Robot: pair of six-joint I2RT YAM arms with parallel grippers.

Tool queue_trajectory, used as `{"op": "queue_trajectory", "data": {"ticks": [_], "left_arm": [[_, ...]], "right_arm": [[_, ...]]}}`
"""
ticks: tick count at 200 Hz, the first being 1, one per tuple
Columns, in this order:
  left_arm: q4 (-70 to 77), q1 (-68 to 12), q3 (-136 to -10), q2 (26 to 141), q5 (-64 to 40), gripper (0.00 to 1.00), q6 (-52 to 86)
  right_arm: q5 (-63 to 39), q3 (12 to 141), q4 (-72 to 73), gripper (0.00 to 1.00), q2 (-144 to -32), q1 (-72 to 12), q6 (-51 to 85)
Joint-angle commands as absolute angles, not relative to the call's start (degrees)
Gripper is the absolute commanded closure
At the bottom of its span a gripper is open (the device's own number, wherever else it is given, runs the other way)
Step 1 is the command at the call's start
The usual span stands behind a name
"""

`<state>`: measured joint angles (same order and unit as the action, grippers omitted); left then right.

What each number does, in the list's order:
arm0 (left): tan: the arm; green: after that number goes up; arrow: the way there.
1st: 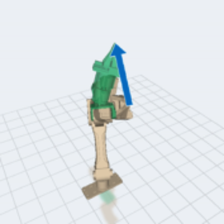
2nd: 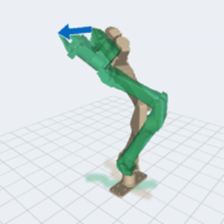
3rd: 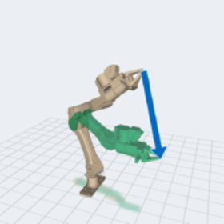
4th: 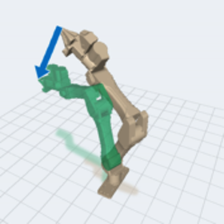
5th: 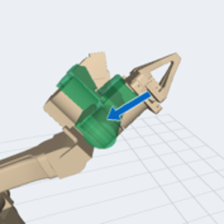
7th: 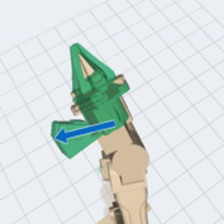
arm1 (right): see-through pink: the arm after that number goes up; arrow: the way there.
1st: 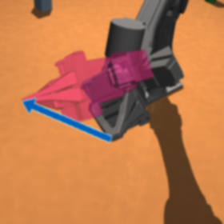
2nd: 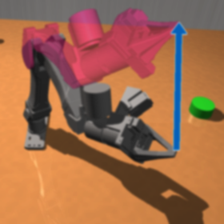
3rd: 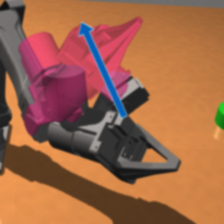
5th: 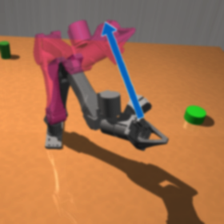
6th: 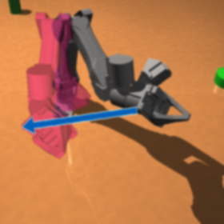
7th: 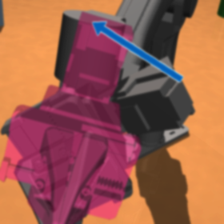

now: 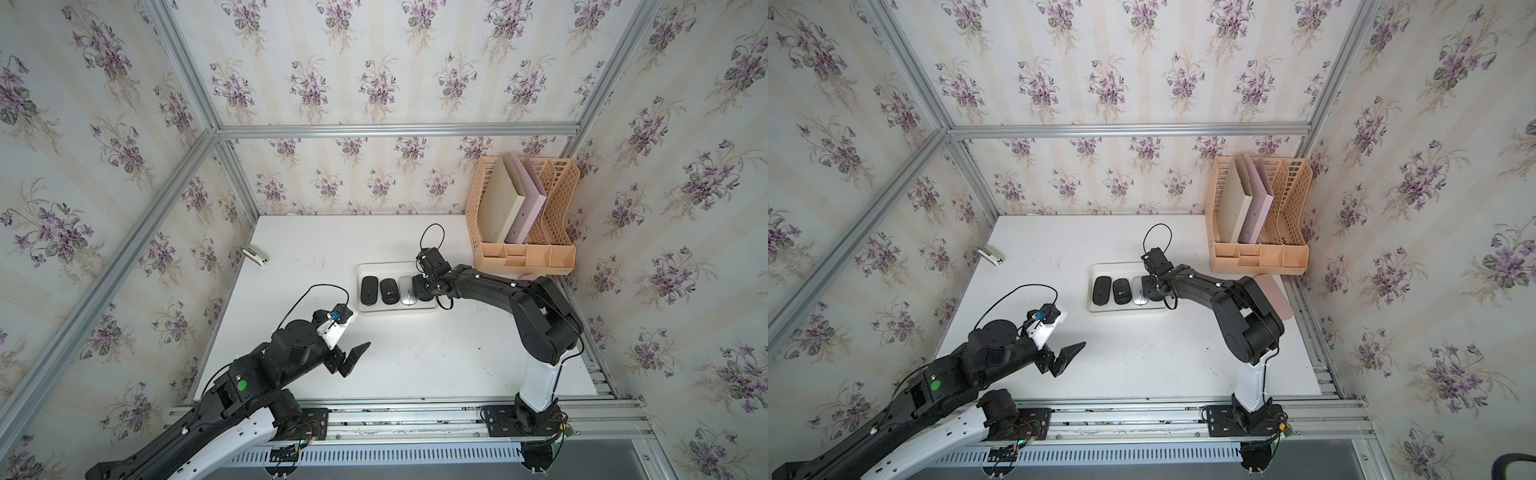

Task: Put the mouse in the storage box
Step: Place the mouse in the storage box.

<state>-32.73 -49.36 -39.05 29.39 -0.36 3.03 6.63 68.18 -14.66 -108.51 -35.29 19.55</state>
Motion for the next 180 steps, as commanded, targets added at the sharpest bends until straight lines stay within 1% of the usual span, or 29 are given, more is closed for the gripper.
{"op": "queue_trajectory", "data": {"ticks": [1,78,146,180], "left_arm": [[-32.18,-49.31,-39.46,29.44,-0.26,0.01,2.85],[-32.26,-49.31,-39.55,29.58,-0.18,0.01,2.99],[-32.38,-49.31,-39.64,29.66,-0.18,0.01,2.99],[-33.38,-49.34,-40.12,29.12,1.43,0.01,3.25]], "right_arm": [[8.26,69.07,-13.99,0.38,-109.65,-35.42,20.39],[9.66,69.35,-15.02,0.26,-108.73,-36.21,20.72],[9.42,68.92,-15.25,0.26,-105.63,-36.55,20.28],[8.83,66.78,-13.76,0.27,-99.07,-36.48,19.67]]}}
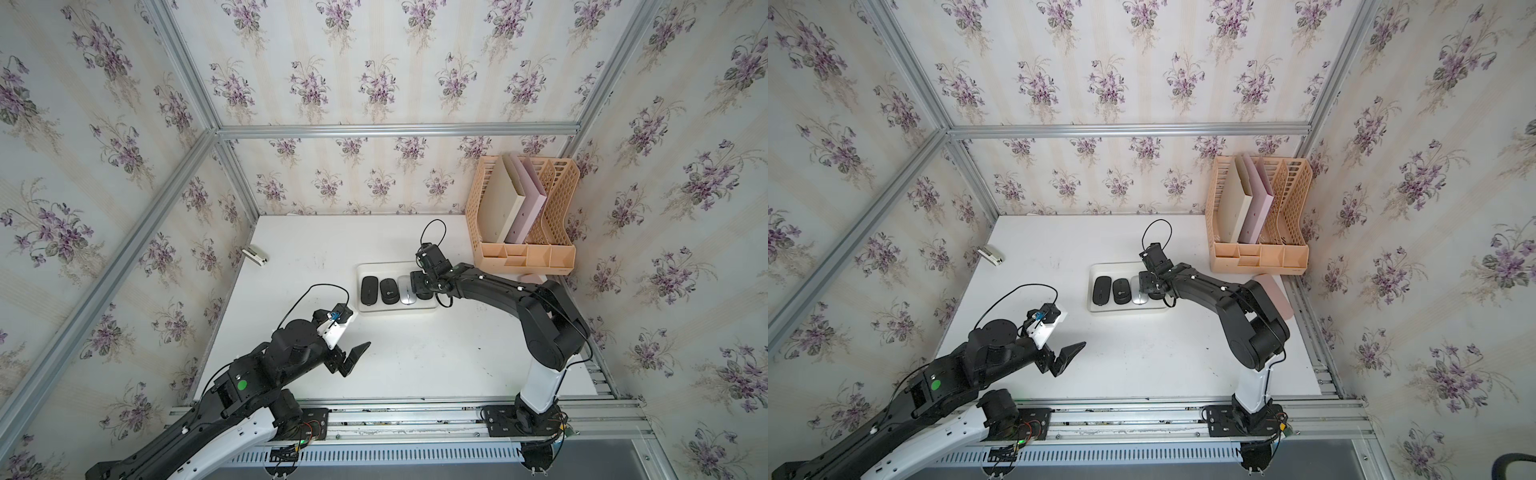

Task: Put the mouse in the storage box
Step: Place the mouse in the storage box, then reset both arms

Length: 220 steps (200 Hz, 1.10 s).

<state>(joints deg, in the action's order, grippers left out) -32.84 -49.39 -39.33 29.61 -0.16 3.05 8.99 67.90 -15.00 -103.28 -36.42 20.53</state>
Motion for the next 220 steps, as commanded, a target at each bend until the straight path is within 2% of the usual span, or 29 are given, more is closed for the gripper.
{"op": "queue_trajectory", "data": {"ticks": [1,28,61,85,99,119,146,187,220], "left_arm": [[-33.43,-49.32,-40.15,29.06,1.55,0.01,3.29],[-34.15,-49.11,-40.04,27.19,10.34,0.01,4.97],[-26.05,-49.11,-36.47,23.65,36.24,0.01,7.23],[-11.45,-48.19,-28.26,21.71,53.69,0.01,-3.59],[2.33,-46.33,-20.86,20.69,59.88,0.01,-13.83],[19.24,-41.24,-10.38,18.31,55.85,0.01,-23.21],[21.69,-32.11,-3.15,17.84,44.98,0.01,-15.48],[29.17,-21.46,1.1,26.5,32.76,0.01,-10.28],[42.31,-11.35,2.22,38.15,20.8,0.01,-6.02]], "right_arm": [[8.85,66.75,-13.73,0.27,-98.84,-36.48,19.59],[9.5,62.43,-9.58,0.23,-89.94,-36.48,16.27],[16.19,49.05,5.2,0.13,-74.12,-36.48,10.33],[24.9,38.43,15.11,0.07,-64.08,-36.47,5.05],[30.05,31.61,21.13,0.04,-59.42,-36.47,0.48],[34.42,21.06,32.65,0.0,-54.42,-36.39,-8.22],[36.87,8.16,52.01,0.0,-53.33,-35.16,-13.14],[38.39,5.01,56.29,0.0,-59.24,-31.64,-8.36],[34.12,0.93,70.88,0.0,-66.61,-24.33,-6.43]]}}
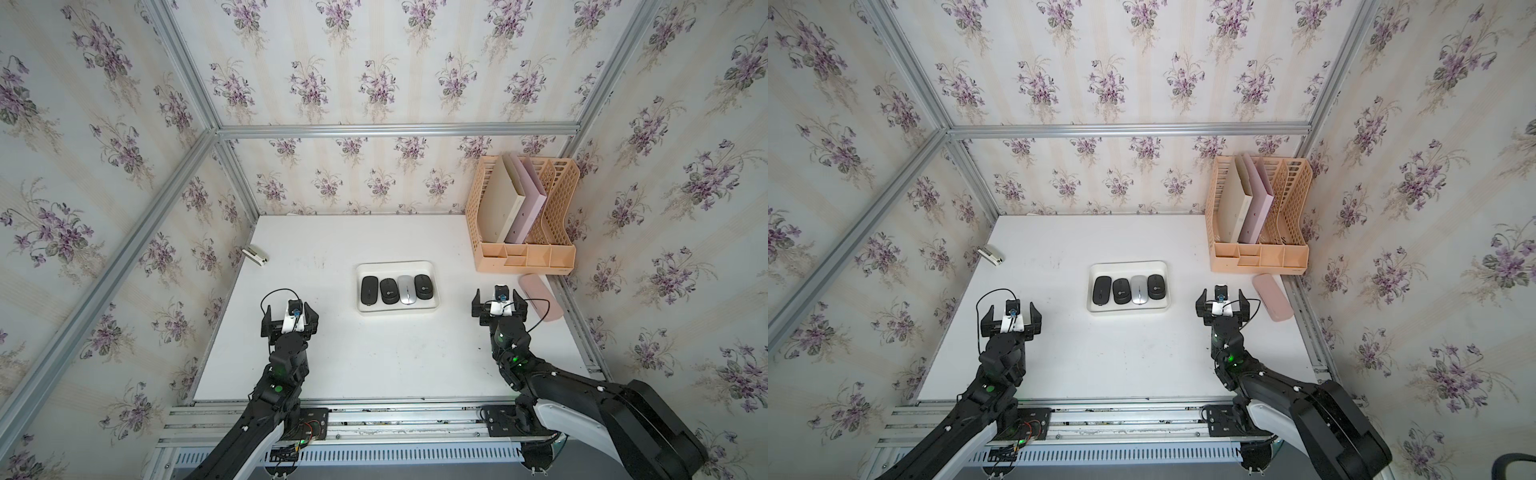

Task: Put the mouse in the storage box
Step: Reset both arms

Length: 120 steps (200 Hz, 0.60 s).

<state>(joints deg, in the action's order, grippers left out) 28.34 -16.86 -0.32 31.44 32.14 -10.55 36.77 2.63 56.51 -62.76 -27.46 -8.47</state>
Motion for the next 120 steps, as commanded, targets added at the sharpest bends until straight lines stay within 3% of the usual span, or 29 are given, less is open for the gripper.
{"op": "queue_trajectory", "data": {"ticks": [1,24,65,98,120], "left_arm": [[42.64,-10.9,2.16,38.58,20.46,0.01,-5.91],[54.08,-5.36,1.86,50.42,12.1,0.01,-4.54],[81.25,-3.71,0.63,75.99,4.11,0.01,-5.27],[81.56,-2.84,-4.13,84.61,0.25,0.01,-5.48],[81.13,-1.71,-5.46,87.76,-3.73,0.01,-5.67]], "right_arm": [[34.07,0.95,71.21,0.0,-66.79,-24.29,-6.51],[29.92,0.76,80.17,0.0,-72.08,-20.21,-6.55],[21.72,2.22,88.64,0.0,-81.04,-13.46,-6.2],[14.28,0.83,101.09,0.0,-91.45,-5.24,0.74],[7.44,3.7,90.53,0.0,-88.11,-3.14,1.78]]}}
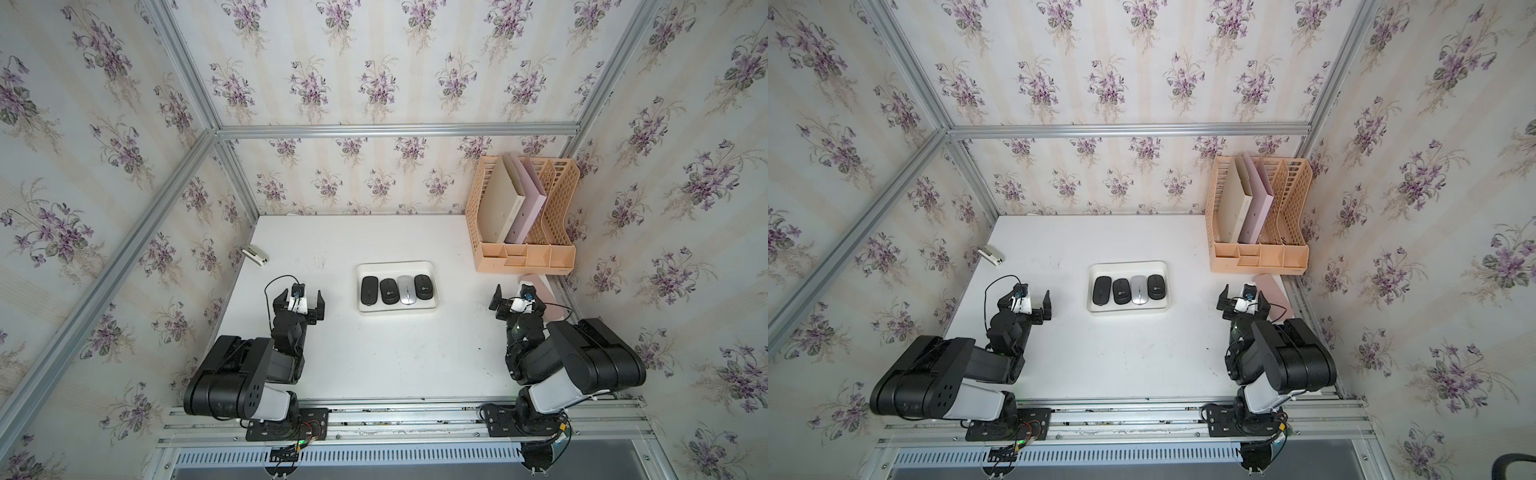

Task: Put the mouse in the storage box
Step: Reset both arms

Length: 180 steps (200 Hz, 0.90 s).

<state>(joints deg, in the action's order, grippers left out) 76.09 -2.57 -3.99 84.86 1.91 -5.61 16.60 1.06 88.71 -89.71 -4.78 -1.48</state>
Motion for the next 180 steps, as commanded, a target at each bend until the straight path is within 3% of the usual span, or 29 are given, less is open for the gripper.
{"op": "queue_trajectory", "data": {"ticks": [1,26,58,101,130,180], "left_arm": [[81.08,-1.69,-5.63,88.13,-3.93,0.01,-5.69],[81.1,-1.26,-8.53,91.93,-6.32,0.01,-6.41],[78.13,-0.84,-9.65,91.19,-6.27,0.01,-5.85],[43.7,-0.59,-24.24,86.32,-1.09,0.01,-3.29],[52.98,-0.53,-21.99,89.18,-0.97,0.01,-4.13],[49.58,-0.53,-22.83,88.11,-0.9,0.01,-4.02]], "right_arm": [[7.15,3.96,90.13,0.0,-88.13,-3.11,1.68],[2.7,9.46,80.14,0.0,-88.23,-2.74,0.35],[2.66,11.0,77.51,0.0,-88.31,-1.96,1.41],[2.72,11.95,75.85,0.0,-88.29,-1.32,1.97],[1.94,12.36,74.36,0.0,-88.21,-1.61,1.25],[0.79,13.16,72.96,0.0,-88.62,-1.57,0.77]]}}
